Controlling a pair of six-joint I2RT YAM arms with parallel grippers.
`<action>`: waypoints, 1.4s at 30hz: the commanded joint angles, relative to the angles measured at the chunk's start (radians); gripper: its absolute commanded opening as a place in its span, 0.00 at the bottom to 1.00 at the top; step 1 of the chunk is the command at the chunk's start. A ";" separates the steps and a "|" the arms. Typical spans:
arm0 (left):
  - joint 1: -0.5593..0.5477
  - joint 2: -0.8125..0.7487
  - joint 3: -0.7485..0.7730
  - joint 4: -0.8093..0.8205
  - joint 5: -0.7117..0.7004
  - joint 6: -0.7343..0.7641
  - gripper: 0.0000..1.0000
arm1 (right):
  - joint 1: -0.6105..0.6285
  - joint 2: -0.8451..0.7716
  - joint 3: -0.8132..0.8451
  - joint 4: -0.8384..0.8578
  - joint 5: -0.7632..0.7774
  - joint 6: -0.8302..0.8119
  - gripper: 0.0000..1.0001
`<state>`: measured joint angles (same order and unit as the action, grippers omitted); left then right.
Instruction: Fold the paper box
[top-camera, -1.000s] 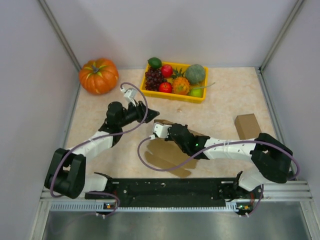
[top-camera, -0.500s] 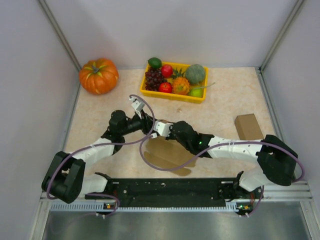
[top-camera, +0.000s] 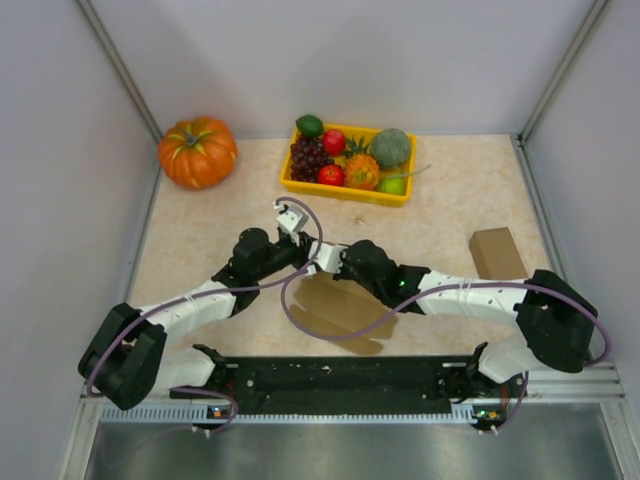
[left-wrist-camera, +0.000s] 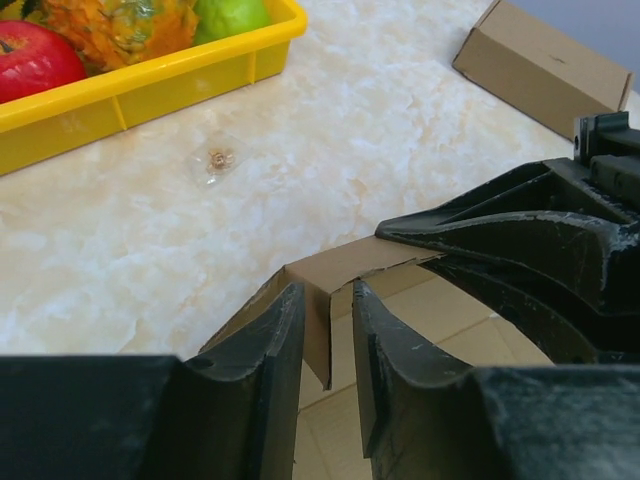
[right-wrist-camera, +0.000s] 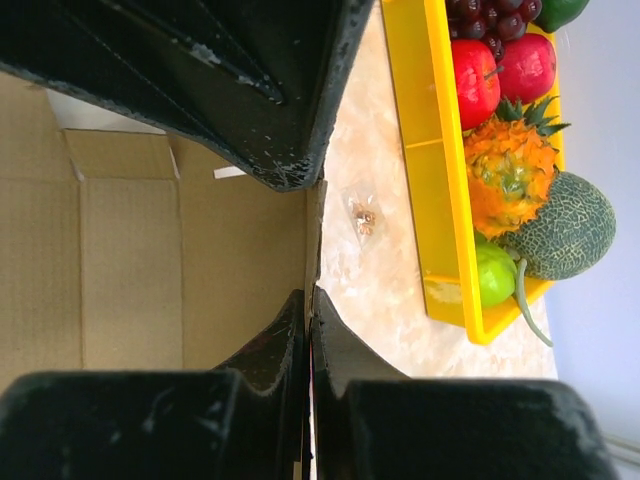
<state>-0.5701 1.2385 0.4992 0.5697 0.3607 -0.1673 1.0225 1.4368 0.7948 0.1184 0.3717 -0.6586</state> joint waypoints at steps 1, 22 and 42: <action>-0.027 -0.010 0.007 -0.001 -0.086 0.091 0.30 | -0.018 -0.071 0.049 0.059 -0.025 0.059 0.00; -0.139 0.013 -0.071 0.211 -0.503 0.114 0.00 | -0.073 -0.314 0.242 -0.803 0.116 0.884 0.99; -0.192 -0.010 -0.100 0.210 -0.700 0.037 0.00 | -0.144 -0.323 0.006 -0.220 -0.131 2.639 0.51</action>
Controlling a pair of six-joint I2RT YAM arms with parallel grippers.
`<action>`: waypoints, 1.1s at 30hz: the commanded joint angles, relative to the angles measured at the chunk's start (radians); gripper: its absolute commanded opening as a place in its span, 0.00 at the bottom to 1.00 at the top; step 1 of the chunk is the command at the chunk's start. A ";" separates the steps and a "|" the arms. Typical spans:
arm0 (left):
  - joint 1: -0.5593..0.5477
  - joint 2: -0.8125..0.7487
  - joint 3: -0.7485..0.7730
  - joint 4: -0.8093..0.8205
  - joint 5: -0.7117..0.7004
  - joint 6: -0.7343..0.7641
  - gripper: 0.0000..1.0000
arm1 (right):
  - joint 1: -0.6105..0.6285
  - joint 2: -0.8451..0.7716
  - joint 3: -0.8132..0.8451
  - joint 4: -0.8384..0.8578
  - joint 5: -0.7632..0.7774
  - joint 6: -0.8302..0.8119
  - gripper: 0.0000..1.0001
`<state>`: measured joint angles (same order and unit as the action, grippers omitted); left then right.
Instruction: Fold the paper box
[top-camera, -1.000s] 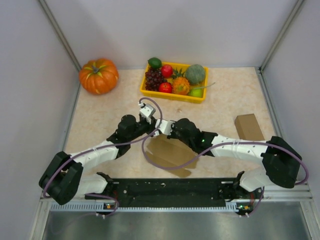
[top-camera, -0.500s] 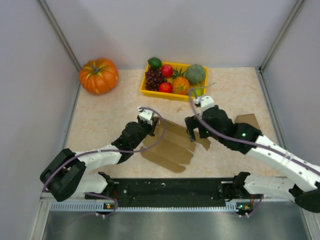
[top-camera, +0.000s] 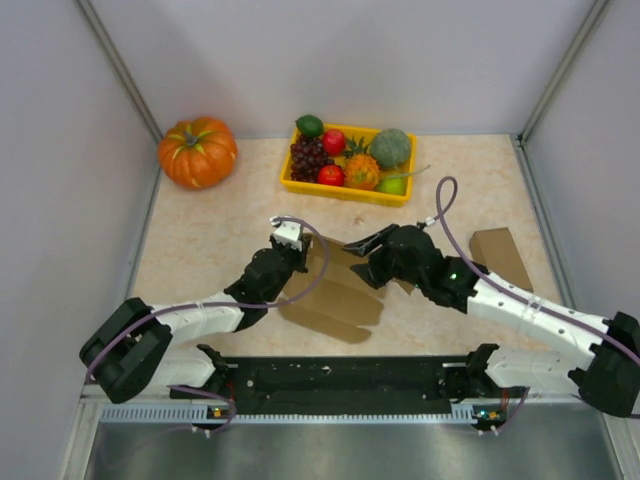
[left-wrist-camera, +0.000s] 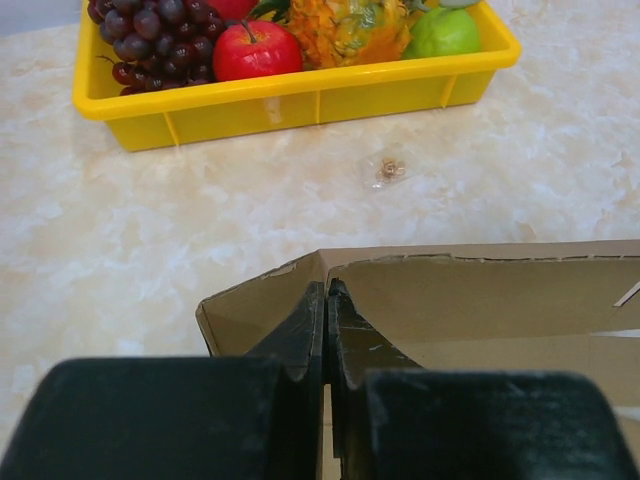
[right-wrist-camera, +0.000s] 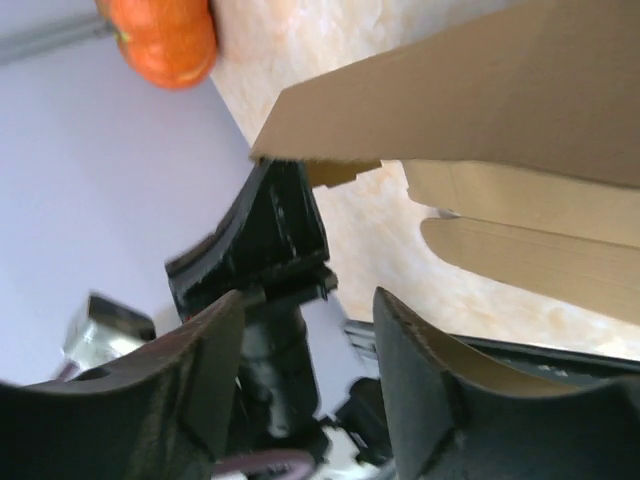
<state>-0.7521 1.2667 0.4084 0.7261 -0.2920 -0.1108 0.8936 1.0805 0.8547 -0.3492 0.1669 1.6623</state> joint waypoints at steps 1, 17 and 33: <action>-0.013 -0.038 -0.008 0.049 -0.052 -0.020 0.00 | -0.019 0.044 -0.059 0.253 0.085 0.329 0.49; -0.039 -0.079 -0.045 0.085 -0.093 -0.032 0.00 | -0.062 0.240 -0.022 0.279 0.140 0.441 0.28; -0.010 -0.700 -0.043 -0.640 -0.020 -0.396 0.65 | -0.114 0.174 -0.368 0.785 0.128 0.110 0.00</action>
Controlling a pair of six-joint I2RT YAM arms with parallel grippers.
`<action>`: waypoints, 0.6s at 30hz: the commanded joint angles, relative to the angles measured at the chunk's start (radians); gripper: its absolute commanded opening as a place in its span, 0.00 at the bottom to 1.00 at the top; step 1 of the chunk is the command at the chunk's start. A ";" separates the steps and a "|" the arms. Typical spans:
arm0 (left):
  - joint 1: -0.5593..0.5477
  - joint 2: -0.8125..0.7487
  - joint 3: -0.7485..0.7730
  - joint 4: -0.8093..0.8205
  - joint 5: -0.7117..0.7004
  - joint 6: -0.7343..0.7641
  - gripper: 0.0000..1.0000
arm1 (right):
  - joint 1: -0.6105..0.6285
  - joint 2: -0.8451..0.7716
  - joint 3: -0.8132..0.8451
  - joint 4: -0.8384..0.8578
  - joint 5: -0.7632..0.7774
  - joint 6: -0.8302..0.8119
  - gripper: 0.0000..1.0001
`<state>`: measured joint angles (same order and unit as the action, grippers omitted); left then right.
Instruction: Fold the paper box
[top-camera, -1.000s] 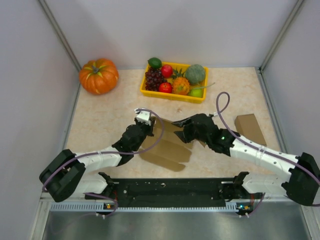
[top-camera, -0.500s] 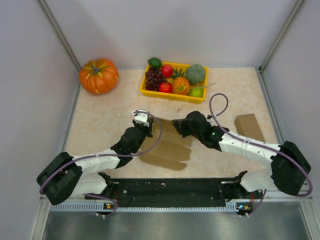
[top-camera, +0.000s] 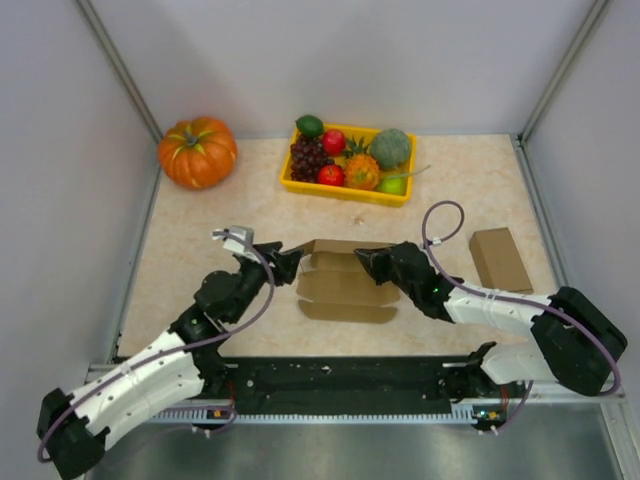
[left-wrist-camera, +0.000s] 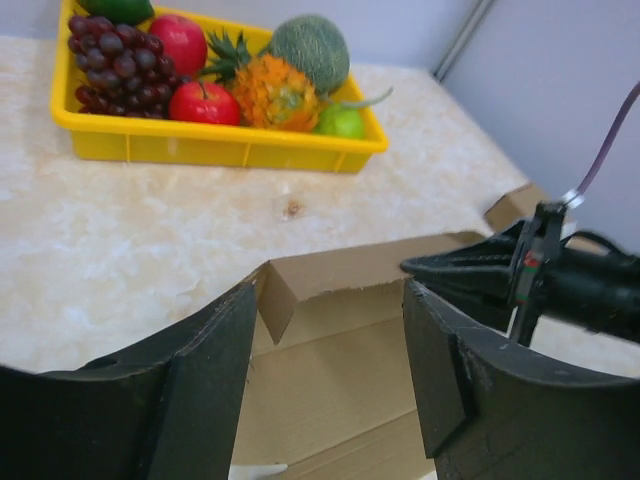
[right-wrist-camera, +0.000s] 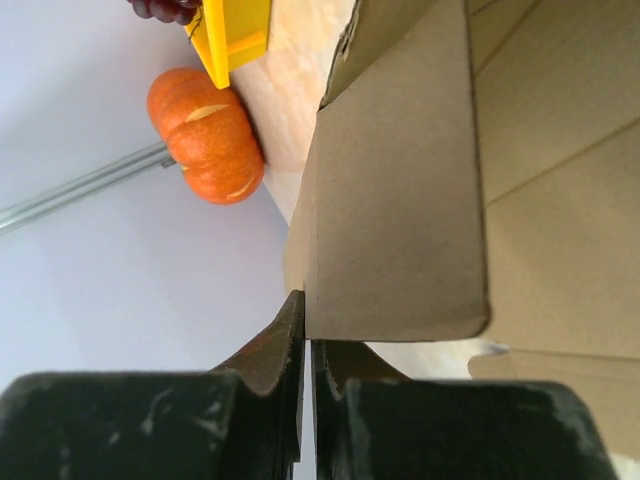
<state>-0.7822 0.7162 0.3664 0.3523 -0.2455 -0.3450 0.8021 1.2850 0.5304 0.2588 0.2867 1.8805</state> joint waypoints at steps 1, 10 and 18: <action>0.027 -0.193 -0.010 -0.303 -0.096 -0.179 0.68 | -0.027 -0.027 -0.062 0.187 -0.007 -0.118 0.00; 0.351 0.216 -0.052 -0.101 0.226 -0.106 0.56 | -0.095 -0.016 -0.040 0.156 -0.103 -0.113 0.00; 0.350 0.497 0.022 0.088 0.555 0.003 0.56 | -0.107 -0.006 -0.018 0.143 -0.139 -0.103 0.00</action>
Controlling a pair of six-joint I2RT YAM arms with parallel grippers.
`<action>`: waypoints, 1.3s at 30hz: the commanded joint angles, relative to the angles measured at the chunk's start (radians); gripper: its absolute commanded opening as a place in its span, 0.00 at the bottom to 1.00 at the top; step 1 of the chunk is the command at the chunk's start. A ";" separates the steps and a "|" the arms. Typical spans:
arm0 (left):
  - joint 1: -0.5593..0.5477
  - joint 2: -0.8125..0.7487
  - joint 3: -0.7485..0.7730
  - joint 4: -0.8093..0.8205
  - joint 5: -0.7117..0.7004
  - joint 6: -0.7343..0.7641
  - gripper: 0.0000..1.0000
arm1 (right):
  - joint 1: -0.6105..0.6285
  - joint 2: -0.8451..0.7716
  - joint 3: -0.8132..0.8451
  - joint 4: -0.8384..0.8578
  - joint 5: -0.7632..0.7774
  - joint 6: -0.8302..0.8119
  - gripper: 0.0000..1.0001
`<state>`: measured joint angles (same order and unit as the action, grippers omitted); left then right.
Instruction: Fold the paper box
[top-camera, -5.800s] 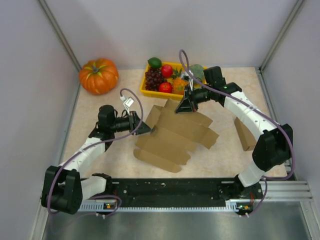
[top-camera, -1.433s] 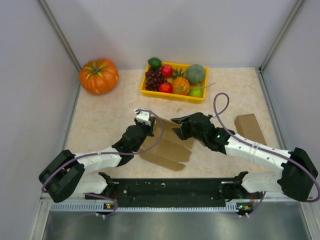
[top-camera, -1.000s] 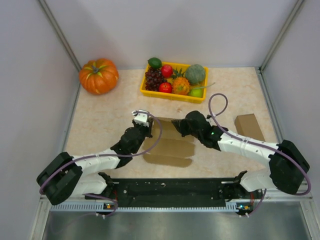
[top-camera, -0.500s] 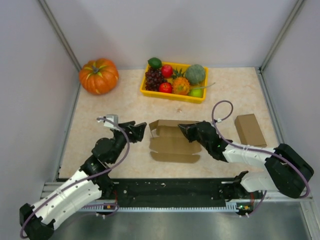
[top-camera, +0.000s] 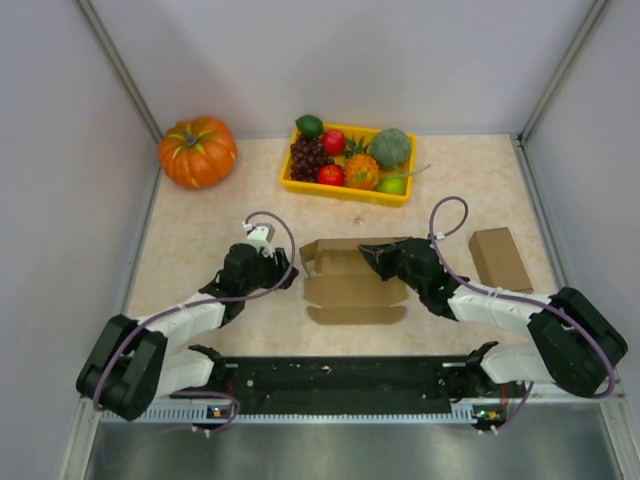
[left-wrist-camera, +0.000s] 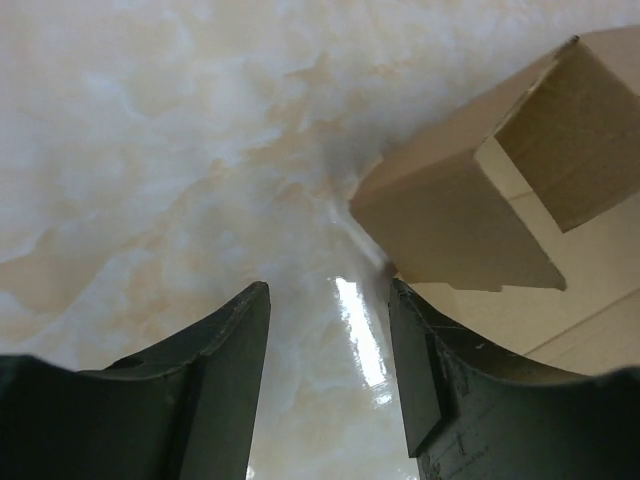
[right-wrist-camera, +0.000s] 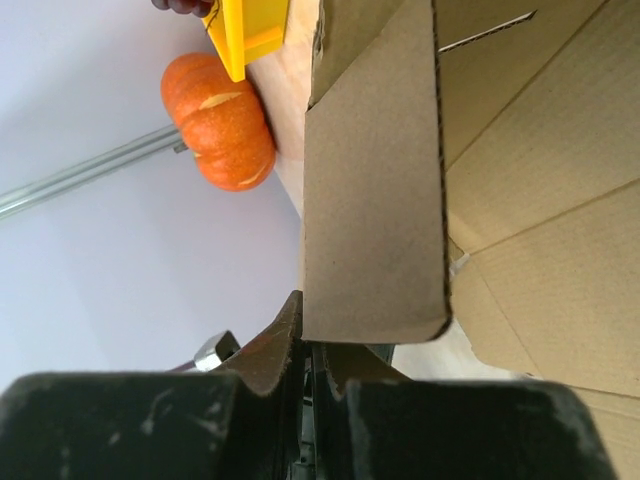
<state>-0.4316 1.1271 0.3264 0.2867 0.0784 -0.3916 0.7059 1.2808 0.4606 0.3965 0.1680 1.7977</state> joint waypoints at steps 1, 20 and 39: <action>-0.004 0.117 0.059 0.182 0.254 0.043 0.56 | -0.011 -0.001 0.055 0.005 -0.024 -0.020 0.00; -0.064 0.247 0.155 0.270 0.405 0.126 0.40 | -0.011 0.026 0.070 -0.015 -0.028 -0.175 0.00; 0.030 0.164 0.218 -0.187 -0.049 -0.198 0.61 | -0.023 0.025 0.053 -0.028 -0.022 -0.205 0.00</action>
<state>-0.4122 1.1748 0.4164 0.1921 0.0799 -0.5438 0.6971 1.3033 0.4938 0.3733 0.1471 1.6184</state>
